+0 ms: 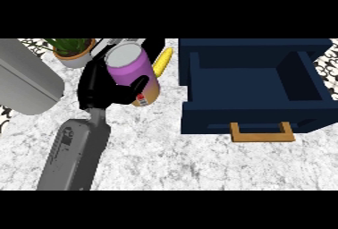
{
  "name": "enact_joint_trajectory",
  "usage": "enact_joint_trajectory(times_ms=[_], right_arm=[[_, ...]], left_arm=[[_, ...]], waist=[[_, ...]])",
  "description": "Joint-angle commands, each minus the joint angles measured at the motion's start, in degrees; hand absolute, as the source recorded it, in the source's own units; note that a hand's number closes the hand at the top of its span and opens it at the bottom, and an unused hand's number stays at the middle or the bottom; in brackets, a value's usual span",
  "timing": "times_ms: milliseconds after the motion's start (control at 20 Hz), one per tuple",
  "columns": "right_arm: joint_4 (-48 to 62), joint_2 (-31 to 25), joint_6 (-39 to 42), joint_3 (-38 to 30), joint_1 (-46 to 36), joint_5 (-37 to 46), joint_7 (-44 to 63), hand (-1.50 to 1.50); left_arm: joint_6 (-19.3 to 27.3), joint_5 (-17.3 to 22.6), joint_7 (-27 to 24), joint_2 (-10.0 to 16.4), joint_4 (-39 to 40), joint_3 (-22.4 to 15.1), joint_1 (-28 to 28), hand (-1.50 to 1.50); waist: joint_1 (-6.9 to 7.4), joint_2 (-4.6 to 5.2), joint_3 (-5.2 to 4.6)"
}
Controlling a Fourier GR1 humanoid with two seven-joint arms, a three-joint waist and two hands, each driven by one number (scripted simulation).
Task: Pick up the can, place it into the drawer and close the drawer
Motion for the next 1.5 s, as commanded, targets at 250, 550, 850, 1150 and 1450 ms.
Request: enact_joint_trajectory(times_ms=[250, 550, 850, 1150, 1450], right_arm=[[-2.05, 0.09, -2.63, 1.43, -2.16, 1.57, 2.86, -1.50], [1.43, 0.05, -1.11, 1.26, -1.68, 1.69, 0.23, -1.50], [-1.94, 0.06, -2.53, 3.86, -3.24, 2.92, 1.53, -1.50], [-1.13, -2.20, -3.23, 1.50, -5.39, -0.22, 4.83, -1.50], [1.27, -4.50, -5.16, 0.83, -8.77, -0.43, 6.11, -1.50]], left_arm=[[6.93, -1.47, 1.78, -0.66, 10.38, -1.21, -15.95, 1.50], [11.21, -0.53, 5.04, -0.66, 14.64, -2.35, -24.92, 1.50], [18.47, 5.32, -2.44, -0.67, 22.48, -9.22, -29.25, 1.50], [21.23, 7.90, -0.02, -0.67, 30.79, -9.41, -39.58, 1.50], [19.66, 13.15, -5.64, -0.67, 39.90, -10.52, -43.55, 1.50]], waist=[[-0.61, 0.26, -0.02], [-0.83, 0.20, 0.01], [-1.42, 0.35, -0.01], [-1.63, 0.36, 0.00], [-2.22, 0.66, 0.01]])
